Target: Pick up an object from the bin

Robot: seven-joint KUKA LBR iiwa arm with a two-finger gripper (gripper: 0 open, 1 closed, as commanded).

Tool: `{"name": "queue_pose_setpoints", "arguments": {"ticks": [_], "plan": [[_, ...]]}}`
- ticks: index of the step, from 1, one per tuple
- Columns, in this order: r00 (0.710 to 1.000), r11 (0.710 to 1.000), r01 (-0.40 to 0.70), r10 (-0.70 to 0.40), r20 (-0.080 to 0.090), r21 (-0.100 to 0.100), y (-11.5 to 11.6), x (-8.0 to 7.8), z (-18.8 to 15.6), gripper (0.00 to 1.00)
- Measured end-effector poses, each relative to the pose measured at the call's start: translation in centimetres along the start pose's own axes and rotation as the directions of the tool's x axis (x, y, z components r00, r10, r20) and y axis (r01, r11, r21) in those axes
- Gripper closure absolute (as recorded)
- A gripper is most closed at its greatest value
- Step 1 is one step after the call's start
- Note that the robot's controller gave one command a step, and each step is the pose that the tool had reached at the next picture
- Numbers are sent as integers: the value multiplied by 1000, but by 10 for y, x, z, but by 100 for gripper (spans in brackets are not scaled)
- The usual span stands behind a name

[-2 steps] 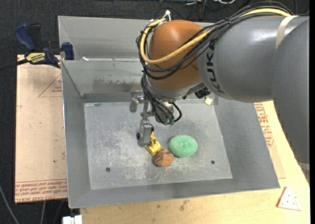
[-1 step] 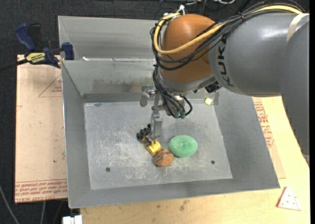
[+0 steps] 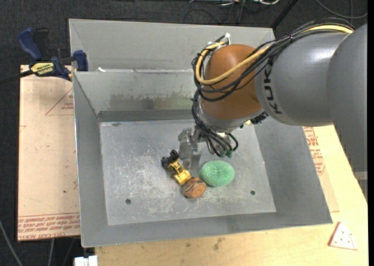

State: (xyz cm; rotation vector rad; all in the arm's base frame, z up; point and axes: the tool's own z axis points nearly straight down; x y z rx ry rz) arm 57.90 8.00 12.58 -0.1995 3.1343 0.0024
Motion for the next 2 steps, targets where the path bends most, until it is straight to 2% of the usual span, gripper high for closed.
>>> {"name": "queue_pose_setpoints", "arguments": {"ticks": [1,2], "plan": [[1000,1000,0,0,0,0,0,0,0,0],[1000,1000,0,0,0,0,0,0,0,0]]}}
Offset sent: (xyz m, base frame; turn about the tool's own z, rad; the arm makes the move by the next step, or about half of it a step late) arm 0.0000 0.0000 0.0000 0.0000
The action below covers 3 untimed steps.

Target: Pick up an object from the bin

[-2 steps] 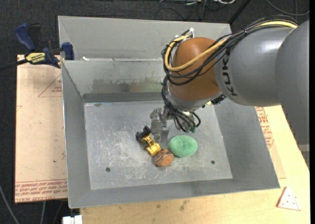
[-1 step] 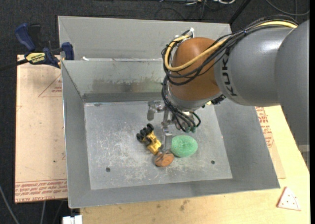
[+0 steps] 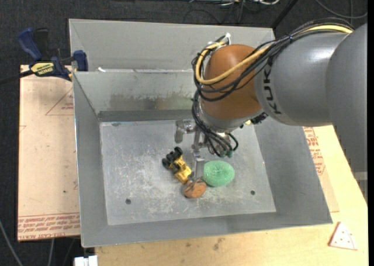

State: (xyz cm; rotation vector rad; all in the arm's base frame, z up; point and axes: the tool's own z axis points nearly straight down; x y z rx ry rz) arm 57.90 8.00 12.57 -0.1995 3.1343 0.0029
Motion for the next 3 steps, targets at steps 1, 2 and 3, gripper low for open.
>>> {"name": "queue_pose_setpoints", "arguments": {"ticks": [1,2,3], "plan": [[1000,1000,-14,14,5,-1,-5,-6,36,0],[997,997,-71,71,12,-4,-8,-19,56,0],[996,996,-88,88,11,-3,-10,-21,56,0]]}}
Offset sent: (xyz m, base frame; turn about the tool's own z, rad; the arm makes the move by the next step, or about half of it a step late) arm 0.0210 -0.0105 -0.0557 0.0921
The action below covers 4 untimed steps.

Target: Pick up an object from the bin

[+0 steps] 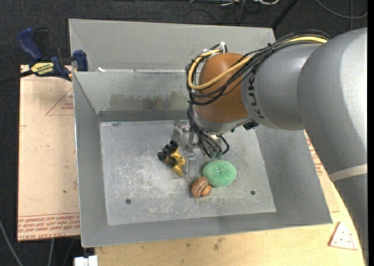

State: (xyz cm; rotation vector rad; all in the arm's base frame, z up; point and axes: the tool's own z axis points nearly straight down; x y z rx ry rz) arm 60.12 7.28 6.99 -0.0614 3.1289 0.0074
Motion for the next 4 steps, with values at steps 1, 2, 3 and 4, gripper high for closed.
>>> {"name": "queue_pose_setpoints", "arguments": {"ticks": [1,2,3,4], "plan": [[998,998,62,-62,-9,5,33,-2,-11,0],[1000,1000,2,-2,-7,-2,43,-26,-6,100],[1000,1000,1,-1,-7,-3,43,-26,-6,100],[1000,1000,9,-9,-13,3,41,-20,-51,100]]}}
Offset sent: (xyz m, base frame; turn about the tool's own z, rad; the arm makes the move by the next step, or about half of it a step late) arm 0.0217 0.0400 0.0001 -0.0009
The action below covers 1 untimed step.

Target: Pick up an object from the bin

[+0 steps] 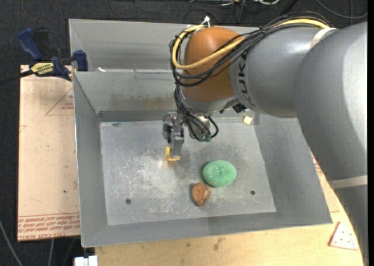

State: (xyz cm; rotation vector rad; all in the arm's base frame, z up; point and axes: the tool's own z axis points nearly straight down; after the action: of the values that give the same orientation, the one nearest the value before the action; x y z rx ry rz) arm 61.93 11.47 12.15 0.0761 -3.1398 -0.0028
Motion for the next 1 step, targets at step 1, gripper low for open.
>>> {"name": "queue_pose_setpoints", "arguments": {"ticks": [1], "plan": [[1000,1000,20,-20,4,0,4,-20,-29,100]]}}
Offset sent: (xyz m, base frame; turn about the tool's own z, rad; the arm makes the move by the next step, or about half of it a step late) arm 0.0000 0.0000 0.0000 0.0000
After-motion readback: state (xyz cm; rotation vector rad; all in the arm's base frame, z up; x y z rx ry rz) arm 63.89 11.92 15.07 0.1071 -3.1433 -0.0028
